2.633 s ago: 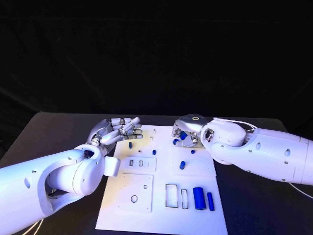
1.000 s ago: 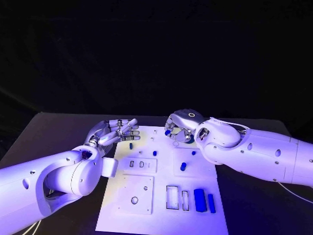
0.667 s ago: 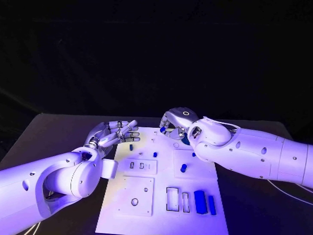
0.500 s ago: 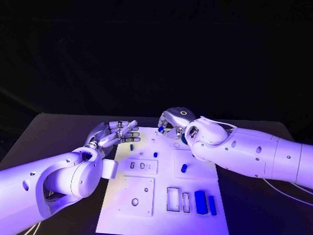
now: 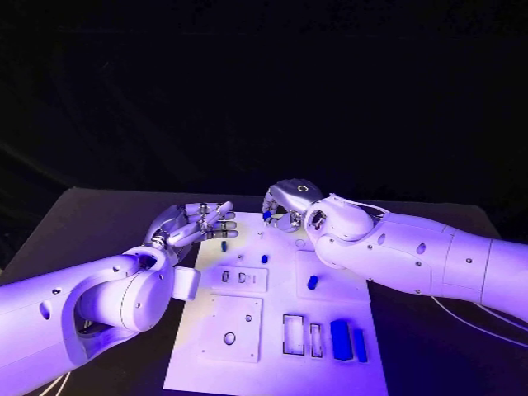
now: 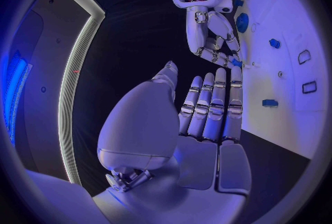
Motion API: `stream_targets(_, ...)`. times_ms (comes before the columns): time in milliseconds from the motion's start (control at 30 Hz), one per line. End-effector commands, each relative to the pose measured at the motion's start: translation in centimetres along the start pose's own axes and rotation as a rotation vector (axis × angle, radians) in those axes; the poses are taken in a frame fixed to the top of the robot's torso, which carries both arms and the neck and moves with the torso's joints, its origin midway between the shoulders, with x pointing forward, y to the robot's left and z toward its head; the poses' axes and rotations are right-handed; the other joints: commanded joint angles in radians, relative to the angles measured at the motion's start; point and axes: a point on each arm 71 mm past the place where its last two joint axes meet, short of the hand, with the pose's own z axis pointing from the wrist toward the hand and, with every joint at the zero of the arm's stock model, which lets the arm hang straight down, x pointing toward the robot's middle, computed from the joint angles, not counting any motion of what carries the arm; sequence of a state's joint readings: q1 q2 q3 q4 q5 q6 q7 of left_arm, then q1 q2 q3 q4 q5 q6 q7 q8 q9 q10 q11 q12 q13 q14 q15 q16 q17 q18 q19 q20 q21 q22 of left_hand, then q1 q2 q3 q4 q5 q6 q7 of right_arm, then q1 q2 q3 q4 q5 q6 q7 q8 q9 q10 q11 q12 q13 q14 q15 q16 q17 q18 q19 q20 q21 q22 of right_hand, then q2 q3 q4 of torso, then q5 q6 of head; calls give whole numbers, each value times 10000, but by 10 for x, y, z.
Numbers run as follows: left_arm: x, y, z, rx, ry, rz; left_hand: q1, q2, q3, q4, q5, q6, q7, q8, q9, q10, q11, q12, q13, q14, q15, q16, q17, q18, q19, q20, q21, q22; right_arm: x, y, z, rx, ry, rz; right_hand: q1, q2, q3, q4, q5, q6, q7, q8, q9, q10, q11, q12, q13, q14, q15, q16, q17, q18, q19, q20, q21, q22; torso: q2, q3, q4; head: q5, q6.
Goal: Assemble the parts on the task board
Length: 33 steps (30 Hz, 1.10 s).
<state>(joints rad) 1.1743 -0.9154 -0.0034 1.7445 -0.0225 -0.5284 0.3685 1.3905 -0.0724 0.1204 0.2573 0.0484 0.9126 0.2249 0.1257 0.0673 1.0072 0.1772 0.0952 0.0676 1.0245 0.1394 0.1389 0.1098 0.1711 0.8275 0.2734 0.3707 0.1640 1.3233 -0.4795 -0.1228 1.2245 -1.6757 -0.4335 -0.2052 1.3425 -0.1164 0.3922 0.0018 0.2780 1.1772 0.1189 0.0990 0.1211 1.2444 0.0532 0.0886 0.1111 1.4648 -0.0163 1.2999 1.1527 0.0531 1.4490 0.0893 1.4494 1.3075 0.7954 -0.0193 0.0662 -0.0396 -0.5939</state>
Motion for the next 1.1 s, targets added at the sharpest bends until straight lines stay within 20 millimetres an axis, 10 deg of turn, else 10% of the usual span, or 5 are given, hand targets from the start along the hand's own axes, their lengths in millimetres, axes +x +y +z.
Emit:
stream_targets(33,3,-2,0,57,238,-103,82,-10,-68,12,19,17,74,-78,-10,-25,66,-59,-10,0,54,-81,17,96,-92,23,33,-13,4,1,1,-39,330,-84,-63,-22,33,70,-10,-56,23,51,-14,-34,69,-28,9,416,-21,76,22,-99,49,-7,61,707,7,11,-2,26,-34)
stream_targets(1100,4,-2,0,17,274,-171,75,-19,-103,20,19,-13,96,-122,-13,-56,85,-105,-12,-8,68,-119,20,100,-112,31,33,-17,12,1,6,390,688,-313,-268,-210,34,262,-184,-351,107,-127,-5,-127,133,-109,26,388,31,146,34,-93,16,42,56,719,33,-5,5,90,-86)
